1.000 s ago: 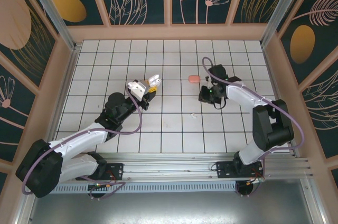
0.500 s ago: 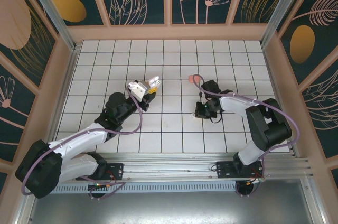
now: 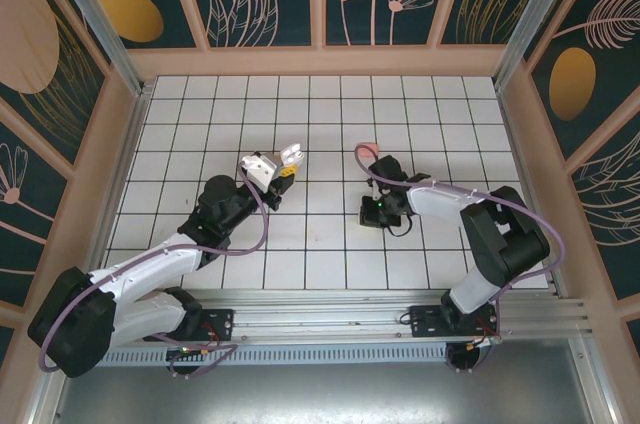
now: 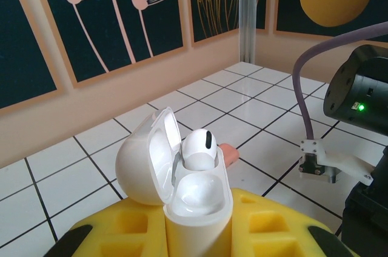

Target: Insert the wireless bluetooth earbuds into the charging case

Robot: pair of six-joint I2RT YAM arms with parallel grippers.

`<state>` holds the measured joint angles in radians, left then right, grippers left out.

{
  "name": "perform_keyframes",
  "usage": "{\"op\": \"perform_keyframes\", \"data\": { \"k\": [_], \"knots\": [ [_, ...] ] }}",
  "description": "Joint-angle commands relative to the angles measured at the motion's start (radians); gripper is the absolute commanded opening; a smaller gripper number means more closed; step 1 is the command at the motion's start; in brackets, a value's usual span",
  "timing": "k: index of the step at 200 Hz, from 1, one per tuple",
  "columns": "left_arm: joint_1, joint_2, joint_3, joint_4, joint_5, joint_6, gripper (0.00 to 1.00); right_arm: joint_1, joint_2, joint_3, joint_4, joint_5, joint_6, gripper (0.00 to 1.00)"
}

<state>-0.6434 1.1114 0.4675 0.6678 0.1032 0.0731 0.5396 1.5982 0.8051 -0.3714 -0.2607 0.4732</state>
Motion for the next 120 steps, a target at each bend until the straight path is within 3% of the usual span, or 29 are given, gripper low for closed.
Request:
{"op": "perform_keyframes", "data": {
  "k": [1,39,64,75,120],
  "knots": [
    [0.004,-0.023,0.03,-0.005,0.001,-0.014,0.0,-0.002,-0.061,0.036,-0.074,0.054,0.062,0.06],
    [0.004,-0.016,0.026,0.006,0.008,-0.014,0.0,-0.025,-0.172,0.048,-0.084,0.066,0.16,0.11],
    [0.003,-0.004,0.036,0.006,0.02,-0.013,0.0,-0.044,-0.162,0.048,-0.038,0.011,0.165,0.39],
    [0.003,0.004,0.04,0.006,0.031,-0.014,0.0,-0.055,-0.137,0.048,-0.033,-0.003,0.159,0.46],
    [0.003,0.048,0.051,0.036,0.082,-0.057,0.0,-0.068,-0.049,0.073,-0.039,-0.019,0.161,0.49]
  ]
}}
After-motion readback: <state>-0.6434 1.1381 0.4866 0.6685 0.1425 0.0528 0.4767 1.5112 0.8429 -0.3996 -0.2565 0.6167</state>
